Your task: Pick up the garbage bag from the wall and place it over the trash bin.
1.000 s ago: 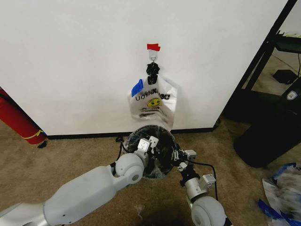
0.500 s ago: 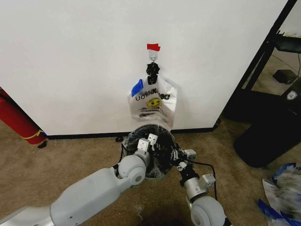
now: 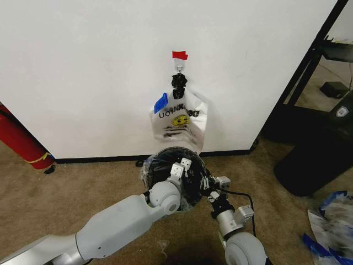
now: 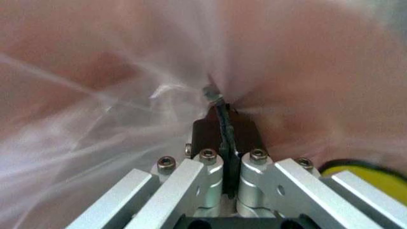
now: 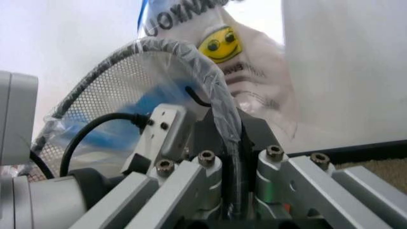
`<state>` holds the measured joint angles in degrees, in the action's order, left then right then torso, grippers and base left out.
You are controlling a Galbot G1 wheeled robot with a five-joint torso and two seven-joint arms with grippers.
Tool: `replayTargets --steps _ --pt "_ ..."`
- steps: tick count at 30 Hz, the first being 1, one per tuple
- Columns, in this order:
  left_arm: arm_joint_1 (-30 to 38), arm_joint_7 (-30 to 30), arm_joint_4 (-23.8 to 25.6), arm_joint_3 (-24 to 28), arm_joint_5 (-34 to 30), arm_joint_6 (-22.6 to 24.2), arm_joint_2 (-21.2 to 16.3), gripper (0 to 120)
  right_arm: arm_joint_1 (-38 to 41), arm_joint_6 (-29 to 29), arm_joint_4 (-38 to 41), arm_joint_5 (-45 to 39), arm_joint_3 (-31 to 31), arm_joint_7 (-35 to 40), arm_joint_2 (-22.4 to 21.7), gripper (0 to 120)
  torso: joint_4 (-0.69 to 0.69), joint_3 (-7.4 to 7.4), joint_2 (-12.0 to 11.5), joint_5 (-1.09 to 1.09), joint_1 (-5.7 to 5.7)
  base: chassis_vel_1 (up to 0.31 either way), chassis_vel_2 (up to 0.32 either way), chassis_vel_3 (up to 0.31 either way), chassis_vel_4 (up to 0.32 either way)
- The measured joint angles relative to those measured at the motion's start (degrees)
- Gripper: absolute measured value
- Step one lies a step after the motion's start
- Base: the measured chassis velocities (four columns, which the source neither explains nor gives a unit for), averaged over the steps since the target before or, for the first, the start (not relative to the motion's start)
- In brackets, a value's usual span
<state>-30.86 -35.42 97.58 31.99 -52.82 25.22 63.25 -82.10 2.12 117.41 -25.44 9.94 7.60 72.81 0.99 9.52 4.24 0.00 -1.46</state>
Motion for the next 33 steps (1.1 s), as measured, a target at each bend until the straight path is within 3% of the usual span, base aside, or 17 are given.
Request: replayTargets --steps 12,25,33 --pt "-0.3 -0.6 10.3 -1.9 -5.6 3.5 -8.2 0 1.5 1.4 -2.5 3.1 1.1 -0.1 -0.4 1 -0.02 0.00 0.0 0.00 0.00 0.000 0.000 0.000 0.000" --pt "1.1 -3.2 9.6 0.4 -11.8 10.5 -5.6 0 1.1 2.2 -2.1 5.8 0.8 -0.9 -1.0 1 -0.01 0.00 0.0 0.01 0.00 0.000 0.000 0.000 0.000" --pt "1.5 -2.8 6.3 1.7 -12.0 10.4 -2.6 0 0.4 2.3 -1.8 6.4 0.4 -1.1 -0.7 1 -0.01 0.00 0.0 0.01 0.00 0.000 0.000 0.000 0.000"
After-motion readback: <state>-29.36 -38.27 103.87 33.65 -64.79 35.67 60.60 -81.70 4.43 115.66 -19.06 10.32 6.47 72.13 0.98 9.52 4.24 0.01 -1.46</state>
